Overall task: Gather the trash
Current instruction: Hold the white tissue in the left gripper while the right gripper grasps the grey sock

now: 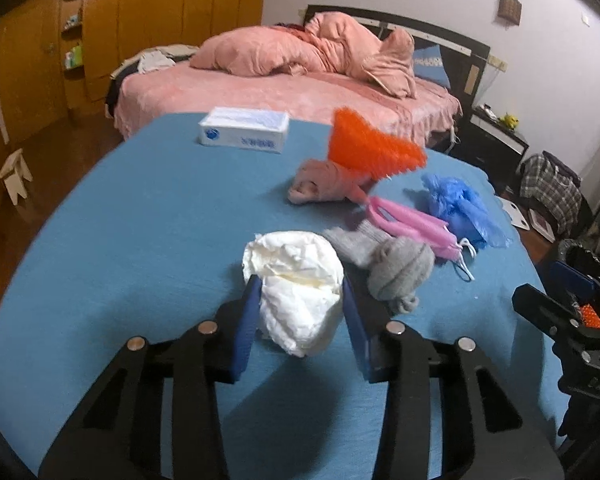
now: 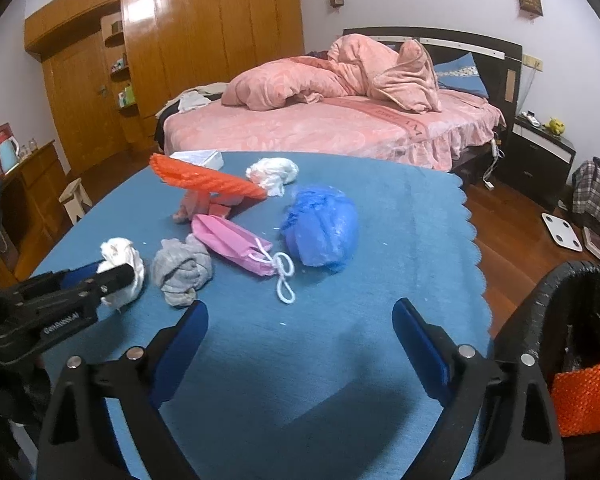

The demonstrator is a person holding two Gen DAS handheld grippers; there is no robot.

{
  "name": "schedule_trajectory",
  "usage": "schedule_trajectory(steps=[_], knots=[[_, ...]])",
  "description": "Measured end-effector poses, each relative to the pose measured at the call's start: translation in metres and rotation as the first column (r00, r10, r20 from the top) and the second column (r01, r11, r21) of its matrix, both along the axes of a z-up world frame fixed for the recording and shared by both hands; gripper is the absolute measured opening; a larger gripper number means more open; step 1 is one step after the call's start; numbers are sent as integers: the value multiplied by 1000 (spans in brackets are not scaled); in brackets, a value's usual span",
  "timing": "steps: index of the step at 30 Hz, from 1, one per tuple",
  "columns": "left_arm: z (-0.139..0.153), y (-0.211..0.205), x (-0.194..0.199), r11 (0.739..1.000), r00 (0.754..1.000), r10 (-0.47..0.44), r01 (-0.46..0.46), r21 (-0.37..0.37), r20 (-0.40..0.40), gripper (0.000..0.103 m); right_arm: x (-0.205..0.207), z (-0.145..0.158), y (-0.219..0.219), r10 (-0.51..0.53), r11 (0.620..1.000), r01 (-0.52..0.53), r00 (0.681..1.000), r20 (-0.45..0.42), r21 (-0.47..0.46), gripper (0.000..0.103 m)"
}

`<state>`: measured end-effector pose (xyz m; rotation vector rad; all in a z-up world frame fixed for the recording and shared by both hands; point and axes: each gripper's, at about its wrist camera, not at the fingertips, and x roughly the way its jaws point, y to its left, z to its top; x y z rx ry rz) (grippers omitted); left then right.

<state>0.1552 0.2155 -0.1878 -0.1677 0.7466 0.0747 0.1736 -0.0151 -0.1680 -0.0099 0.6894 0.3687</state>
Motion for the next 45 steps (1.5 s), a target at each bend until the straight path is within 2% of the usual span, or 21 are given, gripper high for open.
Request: schedule_trajectory(steps=[5, 10, 15, 22, 25, 31, 38, 45], knots=[[6, 22, -10, 999, 999, 39, -39, 36, 9, 39, 4, 1, 25, 35, 999, -35, 999, -5, 23, 86], [4, 44, -17, 996, 998, 68, -68, 66, 1, 39, 8, -4, 59, 93, 995, -91, 995, -41, 40, 67], [0, 57, -21, 995, 996, 89, -89, 47, 1, 39, 18, -15, 82, 106, 994, -104, 991, -81, 28, 59], [-5, 60, -21, 995, 996, 92, -92, 29, -7, 39, 29, -21, 96, 104, 995, -104, 990, -100, -2, 57], [-6, 61, -21, 995, 995, 96, -96, 22, -11, 39, 28, -24, 103, 123, 992, -126, 986, -110, -16, 48], [-8, 62, -20, 995, 995, 98, -98, 17, -18, 39, 22, -20, 100, 131, 991, -131, 986, -103, 11, 45], [-1, 61, -26, 994, 994, 105, -105, 28, 19, 39, 2, -4, 92, 175, 984, -172, 982, -70, 43, 45], [3, 50, -32, 995, 996, 90, -91, 31, 29, 39, -2, 1, 80, 169, 984, -164, 983, -75, 62, 45]])
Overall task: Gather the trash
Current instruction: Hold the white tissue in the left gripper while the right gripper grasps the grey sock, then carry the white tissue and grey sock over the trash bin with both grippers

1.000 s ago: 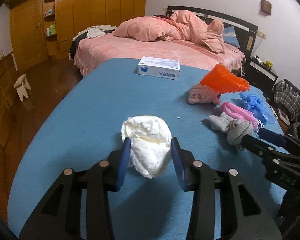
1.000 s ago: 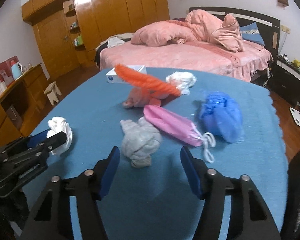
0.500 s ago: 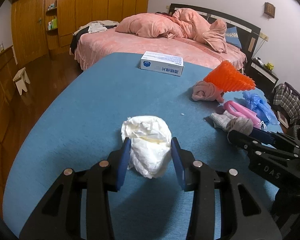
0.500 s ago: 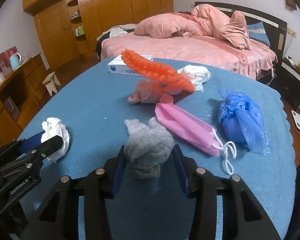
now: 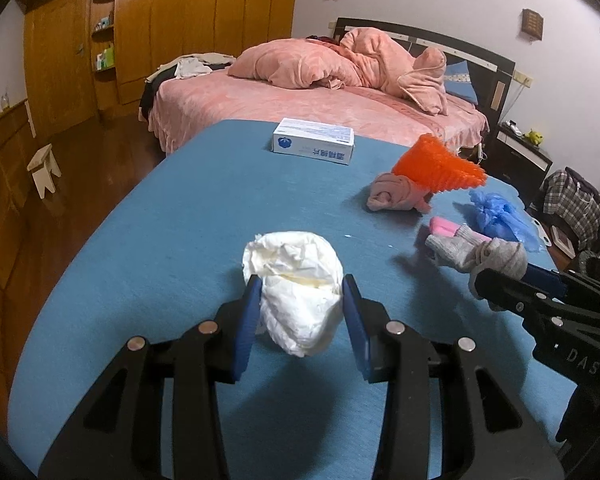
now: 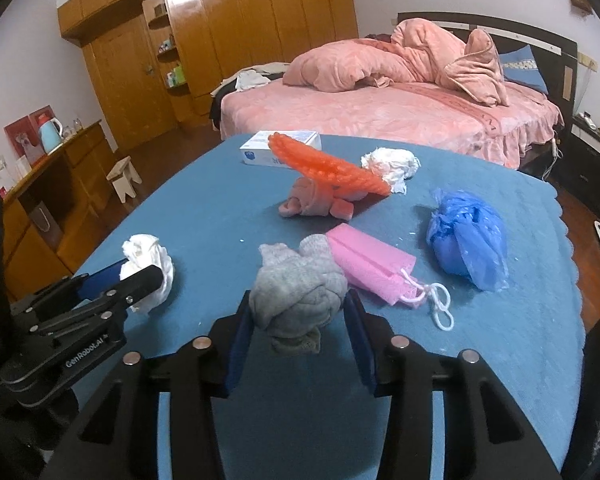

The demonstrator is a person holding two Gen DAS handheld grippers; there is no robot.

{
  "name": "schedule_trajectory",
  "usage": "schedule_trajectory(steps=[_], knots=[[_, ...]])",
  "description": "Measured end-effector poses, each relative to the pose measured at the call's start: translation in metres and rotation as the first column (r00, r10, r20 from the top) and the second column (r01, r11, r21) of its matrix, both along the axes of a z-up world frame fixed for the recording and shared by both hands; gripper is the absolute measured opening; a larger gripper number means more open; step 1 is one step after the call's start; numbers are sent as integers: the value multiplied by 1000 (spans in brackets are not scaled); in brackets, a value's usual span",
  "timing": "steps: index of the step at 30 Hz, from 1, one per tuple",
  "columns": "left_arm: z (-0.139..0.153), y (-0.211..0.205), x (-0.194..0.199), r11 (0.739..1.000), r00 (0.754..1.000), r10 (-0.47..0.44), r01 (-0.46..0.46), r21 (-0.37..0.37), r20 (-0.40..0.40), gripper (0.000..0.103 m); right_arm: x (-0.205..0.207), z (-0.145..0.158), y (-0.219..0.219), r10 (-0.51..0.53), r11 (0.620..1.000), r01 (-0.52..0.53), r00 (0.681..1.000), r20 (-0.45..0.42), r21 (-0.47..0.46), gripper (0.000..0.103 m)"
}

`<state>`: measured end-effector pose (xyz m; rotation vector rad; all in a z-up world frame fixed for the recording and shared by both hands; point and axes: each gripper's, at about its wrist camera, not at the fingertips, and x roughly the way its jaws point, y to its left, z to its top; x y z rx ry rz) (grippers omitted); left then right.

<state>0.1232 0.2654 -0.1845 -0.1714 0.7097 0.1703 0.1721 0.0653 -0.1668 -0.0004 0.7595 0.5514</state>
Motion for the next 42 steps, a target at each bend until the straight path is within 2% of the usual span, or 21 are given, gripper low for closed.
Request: schedule_trajectory(steps=[11, 23, 33, 42], knots=[[21, -16, -11, 1000, 999, -26, 25, 5, 45, 39, -11, 21, -28, -23, 999, 23, 999, 25, 38, 45], [55, -64, -11, 994, 989, -107, 106, 21, 101, 39, -25, 51, -73, -79, 995, 73, 994, 79, 73, 45], [79, -118, -16, 976, 964, -219, 217, 33, 148, 39, -42, 72, -139, -177, 979, 165, 979, 100, 121, 45], [95, -172, -16, 952, 934, -305, 302, 41, 184, 39, -57, 86, -203, -285, 956, 268, 947, 147, 121, 45]])
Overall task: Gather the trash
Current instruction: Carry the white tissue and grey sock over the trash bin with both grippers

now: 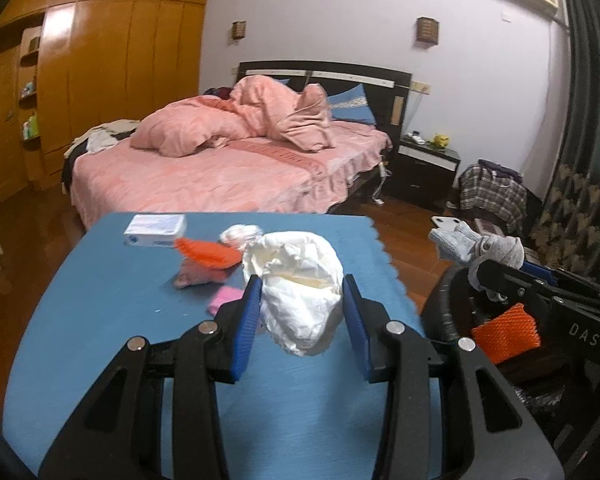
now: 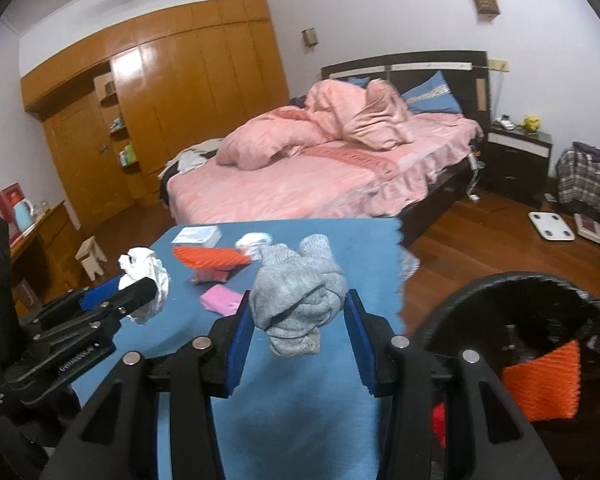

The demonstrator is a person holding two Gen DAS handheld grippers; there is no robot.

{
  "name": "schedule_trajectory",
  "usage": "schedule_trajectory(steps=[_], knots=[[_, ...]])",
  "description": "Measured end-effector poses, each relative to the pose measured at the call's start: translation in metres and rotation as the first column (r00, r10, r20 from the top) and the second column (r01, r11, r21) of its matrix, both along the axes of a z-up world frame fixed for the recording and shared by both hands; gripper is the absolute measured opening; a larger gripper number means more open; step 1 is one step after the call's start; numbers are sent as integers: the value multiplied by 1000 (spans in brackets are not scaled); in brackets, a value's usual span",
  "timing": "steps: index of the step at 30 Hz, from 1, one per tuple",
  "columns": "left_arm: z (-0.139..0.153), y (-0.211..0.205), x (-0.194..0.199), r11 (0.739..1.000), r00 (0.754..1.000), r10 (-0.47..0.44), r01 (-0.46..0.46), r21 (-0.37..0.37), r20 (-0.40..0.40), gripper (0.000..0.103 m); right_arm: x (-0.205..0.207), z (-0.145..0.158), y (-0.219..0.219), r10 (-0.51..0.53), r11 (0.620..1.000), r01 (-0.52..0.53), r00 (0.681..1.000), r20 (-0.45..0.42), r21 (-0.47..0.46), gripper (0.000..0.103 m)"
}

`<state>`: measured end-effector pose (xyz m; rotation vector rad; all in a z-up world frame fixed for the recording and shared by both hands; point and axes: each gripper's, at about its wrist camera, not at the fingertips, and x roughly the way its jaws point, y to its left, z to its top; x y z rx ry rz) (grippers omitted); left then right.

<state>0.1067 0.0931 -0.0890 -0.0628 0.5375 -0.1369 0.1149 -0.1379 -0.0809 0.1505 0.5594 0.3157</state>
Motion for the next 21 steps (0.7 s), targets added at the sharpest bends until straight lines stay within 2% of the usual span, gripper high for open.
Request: schedule_trajectory(steps=[11, 21], knots=[[10, -75, 1, 990, 989, -143, 143, 0, 26, 40, -20, 5, -82, -153, 988, 153, 988, 18, -28, 45], [7, -155, 5, 955, 955, -296, 296, 1, 33, 40, -39, -6, -154, -296, 954, 296, 955, 10, -40, 45]])
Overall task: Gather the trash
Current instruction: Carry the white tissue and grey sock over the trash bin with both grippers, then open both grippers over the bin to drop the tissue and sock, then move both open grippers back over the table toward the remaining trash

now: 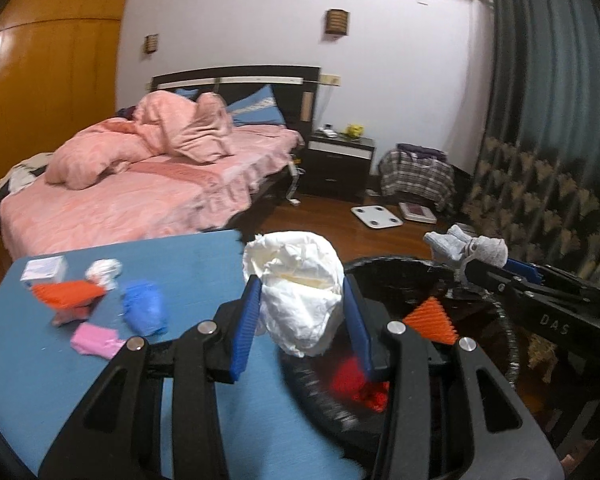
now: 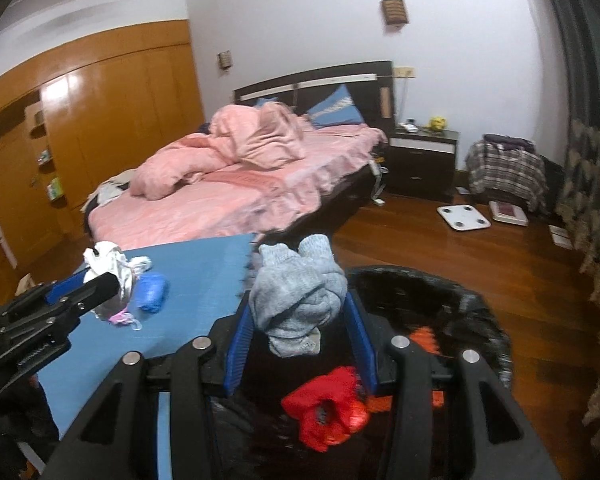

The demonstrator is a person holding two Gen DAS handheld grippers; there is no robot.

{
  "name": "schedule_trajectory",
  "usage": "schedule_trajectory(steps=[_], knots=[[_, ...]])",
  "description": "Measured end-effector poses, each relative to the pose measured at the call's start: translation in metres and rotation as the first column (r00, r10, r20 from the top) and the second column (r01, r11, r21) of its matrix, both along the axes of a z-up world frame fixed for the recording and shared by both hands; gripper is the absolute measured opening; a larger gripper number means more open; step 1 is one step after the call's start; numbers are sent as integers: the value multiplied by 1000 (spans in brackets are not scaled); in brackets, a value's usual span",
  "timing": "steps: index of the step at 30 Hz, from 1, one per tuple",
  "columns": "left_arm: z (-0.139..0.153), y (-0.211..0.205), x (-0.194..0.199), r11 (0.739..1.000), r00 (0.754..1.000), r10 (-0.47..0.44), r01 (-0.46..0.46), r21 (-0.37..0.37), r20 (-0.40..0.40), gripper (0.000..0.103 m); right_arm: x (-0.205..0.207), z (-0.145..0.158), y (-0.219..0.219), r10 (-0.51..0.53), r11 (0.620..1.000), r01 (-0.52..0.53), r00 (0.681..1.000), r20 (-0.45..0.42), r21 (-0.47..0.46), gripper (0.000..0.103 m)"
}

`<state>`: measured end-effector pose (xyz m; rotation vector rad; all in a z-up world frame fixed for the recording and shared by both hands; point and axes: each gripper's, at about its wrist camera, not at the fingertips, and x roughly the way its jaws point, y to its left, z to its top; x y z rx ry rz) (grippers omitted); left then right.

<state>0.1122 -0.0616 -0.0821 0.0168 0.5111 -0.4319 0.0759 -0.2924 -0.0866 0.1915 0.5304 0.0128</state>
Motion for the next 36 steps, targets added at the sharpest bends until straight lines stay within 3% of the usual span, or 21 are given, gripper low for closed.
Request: schedule_trajectory(steps=[12, 17, 19, 21, 25, 29, 36], knots=[[-21, -67, 15, 990, 989, -140, 140, -11, -52, 42, -8, -20, -55, -104, 994, 105, 994, -46, 8, 45], [-30, -77, 21, 987, 984, -162, 159, -31, -81, 65, -6, -27, -67, -129, 992, 129, 989, -68, -1, 50], [-33, -76, 21, 987, 983, -161, 159, -34, -87, 70, -6, -29, -69, -138, 990, 138, 988, -72, -1, 61], [-36, -70, 21, 989, 985, -145, 143, -31, -88, 74, -6, -30, -71, -145, 989, 145, 987, -74, -1, 66], [-34, -52, 20, 996, 993, -87, 84, -34, -86, 84, -9, -28, -66, -147, 989, 147, 987, -60, -2, 93], [-29, -25, 20, 1000, 997, -16, 14, -22, -78, 90, -6, -23, -50, -114, 993, 114, 992, -54, -5, 97], [-27, 43, 17, 991, 990, 130, -130, 14, -59, 91, 12, -17, -2, -24, 1000, 25, 999, -47, 3, 97]])
